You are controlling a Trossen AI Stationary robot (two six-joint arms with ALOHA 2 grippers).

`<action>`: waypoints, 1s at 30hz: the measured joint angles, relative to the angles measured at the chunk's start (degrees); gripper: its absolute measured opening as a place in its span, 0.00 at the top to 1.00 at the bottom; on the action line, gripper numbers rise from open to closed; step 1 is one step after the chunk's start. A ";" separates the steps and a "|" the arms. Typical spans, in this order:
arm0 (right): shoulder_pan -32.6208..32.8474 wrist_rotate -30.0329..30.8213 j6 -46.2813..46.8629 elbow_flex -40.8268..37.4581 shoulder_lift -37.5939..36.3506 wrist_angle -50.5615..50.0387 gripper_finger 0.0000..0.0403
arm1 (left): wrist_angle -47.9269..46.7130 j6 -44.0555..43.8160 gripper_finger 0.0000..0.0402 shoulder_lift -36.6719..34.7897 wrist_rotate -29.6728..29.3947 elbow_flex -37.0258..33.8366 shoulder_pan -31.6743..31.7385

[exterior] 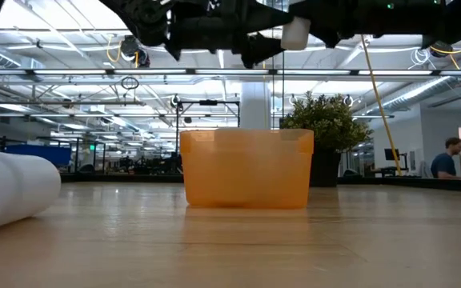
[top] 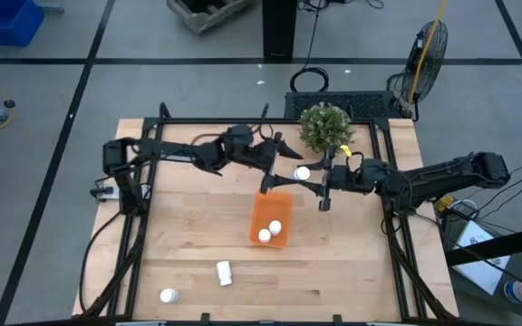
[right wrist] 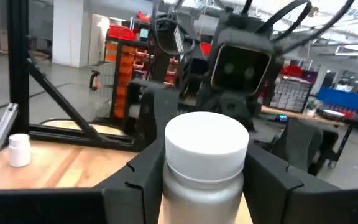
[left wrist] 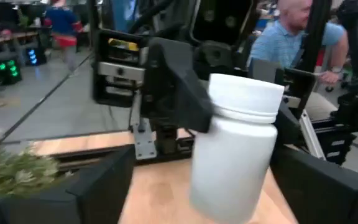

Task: Pick and place pill bottles into a basket
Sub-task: Adjust the white pill bottle in the orange container

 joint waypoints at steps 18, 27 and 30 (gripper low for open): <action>3.05 -4.67 10.12 -0.26 21.15 17.09 0.61 | -17.83 4.64 0.28 -15.93 -2.58 0.13 6.16; 0.69 -10.26 12.43 7.98 35.31 19.14 0.61 | -19.69 6.16 0.30 -15.88 -2.35 0.11 6.56; 0.27 -11.89 12.46 10.61 38.58 19.06 0.61 | -19.76 6.41 0.30 -15.88 -2.44 0.11 6.45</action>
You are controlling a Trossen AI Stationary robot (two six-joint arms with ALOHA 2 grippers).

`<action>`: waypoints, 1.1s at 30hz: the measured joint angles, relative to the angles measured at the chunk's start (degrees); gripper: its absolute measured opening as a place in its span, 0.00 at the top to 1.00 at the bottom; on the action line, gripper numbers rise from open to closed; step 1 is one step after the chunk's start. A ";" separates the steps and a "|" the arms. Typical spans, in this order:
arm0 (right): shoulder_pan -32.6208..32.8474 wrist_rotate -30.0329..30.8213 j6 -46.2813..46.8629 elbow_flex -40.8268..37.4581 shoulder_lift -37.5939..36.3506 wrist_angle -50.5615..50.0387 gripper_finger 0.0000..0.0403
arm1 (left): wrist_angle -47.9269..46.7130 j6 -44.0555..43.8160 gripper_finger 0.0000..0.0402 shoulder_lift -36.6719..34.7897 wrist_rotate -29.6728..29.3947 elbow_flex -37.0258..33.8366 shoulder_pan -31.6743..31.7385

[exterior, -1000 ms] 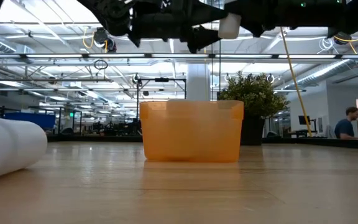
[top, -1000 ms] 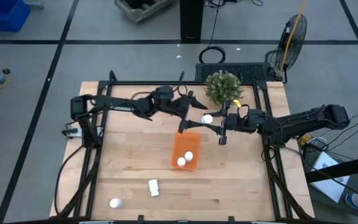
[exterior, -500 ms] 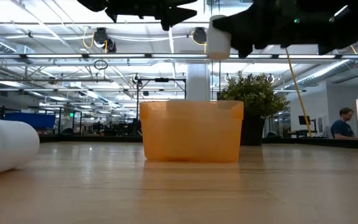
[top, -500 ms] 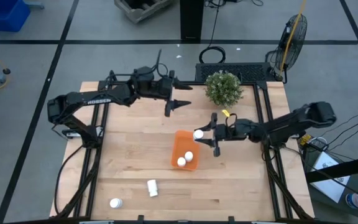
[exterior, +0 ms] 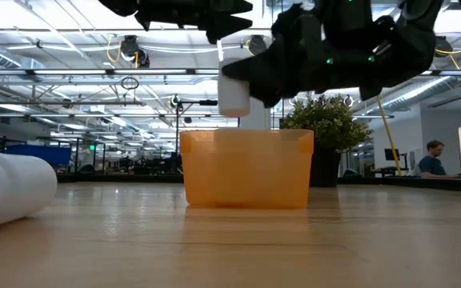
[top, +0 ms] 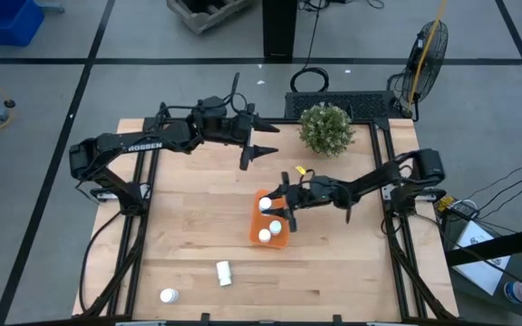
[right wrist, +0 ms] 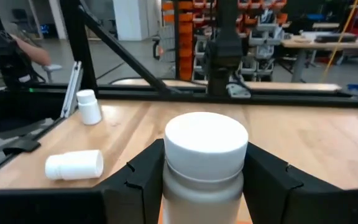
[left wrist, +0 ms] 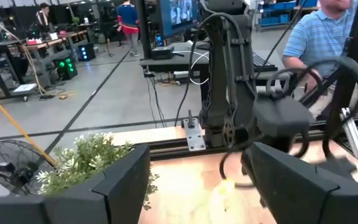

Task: Pick and place pill bottles into a basket
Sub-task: Adjust the white pill bottle in the orange container

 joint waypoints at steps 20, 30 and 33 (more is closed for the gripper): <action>-5.78 -2.88 5.66 1.19 11.58 3.36 0.61 | -0.74 0.63 0.32 0.00 0.04 0.00 -0.07; -6.45 -1.51 0.94 1.40 13.18 3.94 0.61 | -0.75 0.57 0.32 0.00 0.03 0.00 -0.29; -6.42 -3.29 -0.12 1.38 13.19 3.99 0.61 | -0.75 0.62 0.32 0.02 0.02 -0.02 -0.85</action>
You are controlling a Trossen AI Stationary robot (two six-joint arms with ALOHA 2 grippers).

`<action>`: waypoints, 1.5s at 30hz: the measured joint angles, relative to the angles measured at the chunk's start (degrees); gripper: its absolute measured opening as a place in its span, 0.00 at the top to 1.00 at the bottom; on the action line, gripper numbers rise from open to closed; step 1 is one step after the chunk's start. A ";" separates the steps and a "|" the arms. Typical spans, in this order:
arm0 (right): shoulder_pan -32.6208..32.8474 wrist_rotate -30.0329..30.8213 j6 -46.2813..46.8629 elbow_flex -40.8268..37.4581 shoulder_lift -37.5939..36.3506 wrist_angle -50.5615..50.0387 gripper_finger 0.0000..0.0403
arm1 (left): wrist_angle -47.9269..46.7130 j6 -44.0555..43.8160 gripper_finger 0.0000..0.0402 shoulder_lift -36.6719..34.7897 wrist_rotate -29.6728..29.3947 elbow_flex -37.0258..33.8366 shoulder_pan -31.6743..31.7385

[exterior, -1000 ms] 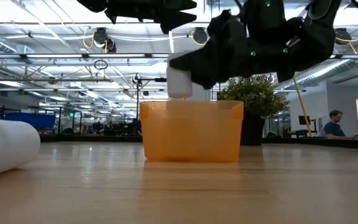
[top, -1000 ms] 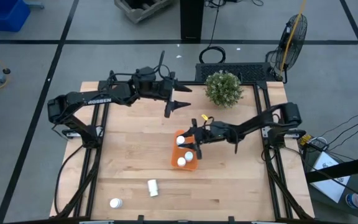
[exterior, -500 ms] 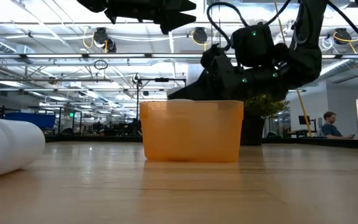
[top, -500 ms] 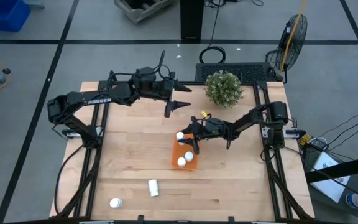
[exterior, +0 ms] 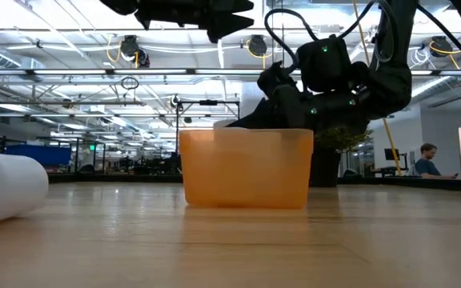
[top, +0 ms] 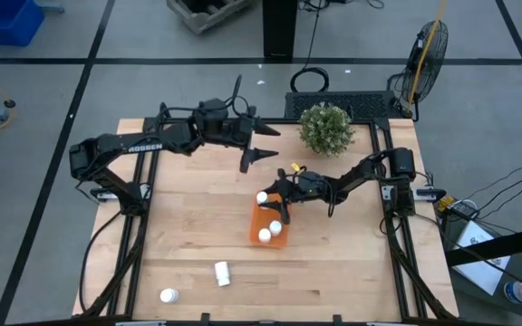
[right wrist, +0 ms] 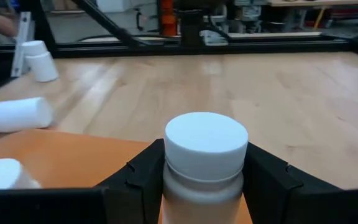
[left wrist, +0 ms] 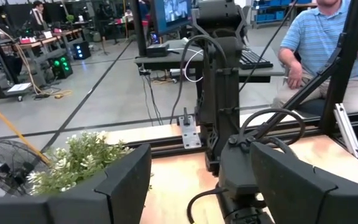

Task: Pick and place pill bottles into a basket
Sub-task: Adjust the white pill bottle in the orange container, then put the white pill bottle into the orange container

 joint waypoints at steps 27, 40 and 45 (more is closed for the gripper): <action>4.88 1.91 2.64 -0.07 0.03 0.42 0.41 | 0.01 0.71 0.31 0.02 -2.12 0.00 -1.23; 6.10 5.31 3.40 -0.15 -0.44 1.07 0.19 | -0.09 0.69 0.31 0.02 -2.14 0.00 -1.23; 7.36 5.33 0.51 -0.15 -4.10 0.91 0.22 | -0.19 0.69 0.31 0.02 -2.14 0.00 -1.23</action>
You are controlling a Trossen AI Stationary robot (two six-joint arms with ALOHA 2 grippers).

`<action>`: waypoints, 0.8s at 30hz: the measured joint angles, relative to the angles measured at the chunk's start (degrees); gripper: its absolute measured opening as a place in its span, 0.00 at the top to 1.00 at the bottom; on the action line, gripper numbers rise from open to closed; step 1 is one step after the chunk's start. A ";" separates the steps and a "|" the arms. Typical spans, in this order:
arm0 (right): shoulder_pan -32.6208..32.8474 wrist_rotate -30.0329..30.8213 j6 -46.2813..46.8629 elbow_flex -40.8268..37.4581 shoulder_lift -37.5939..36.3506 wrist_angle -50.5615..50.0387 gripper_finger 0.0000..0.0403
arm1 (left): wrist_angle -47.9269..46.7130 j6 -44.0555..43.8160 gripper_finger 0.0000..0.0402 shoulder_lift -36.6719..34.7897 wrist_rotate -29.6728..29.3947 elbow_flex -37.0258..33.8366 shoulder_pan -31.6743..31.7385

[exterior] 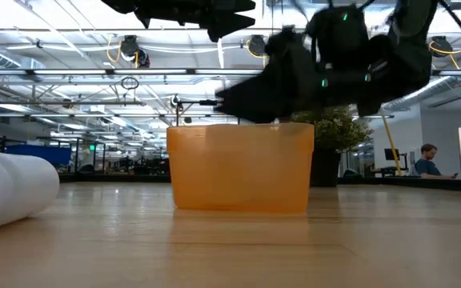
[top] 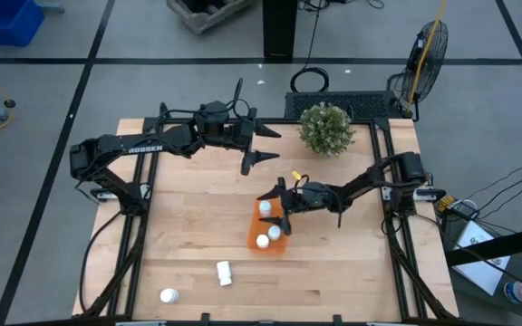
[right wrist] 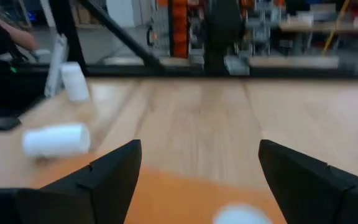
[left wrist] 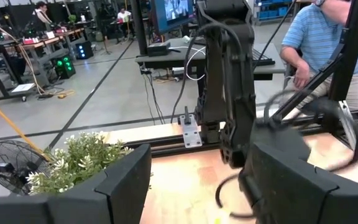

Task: Pick and place pill bottles into a basket
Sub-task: Put the white pill bottle into the orange container

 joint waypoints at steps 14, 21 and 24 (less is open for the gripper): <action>10.38 20.56 -20.05 0.02 -38.08 -32.18 0.22 | -23.05 -7.83 0.31 -2.04 -4.07 -0.11 0.29; 12.95 31.51 -21.81 0.07 -51.67 -47.80 0.22 | -48.76 -12.58 0.31 -8.53 -8.29 -0.02 -10.03; 12.89 33.83 -21.75 -0.21 -54.23 -52.22 0.22 | -53.51 -19.35 0.31 -9.57 -6.39 0.10 -19.85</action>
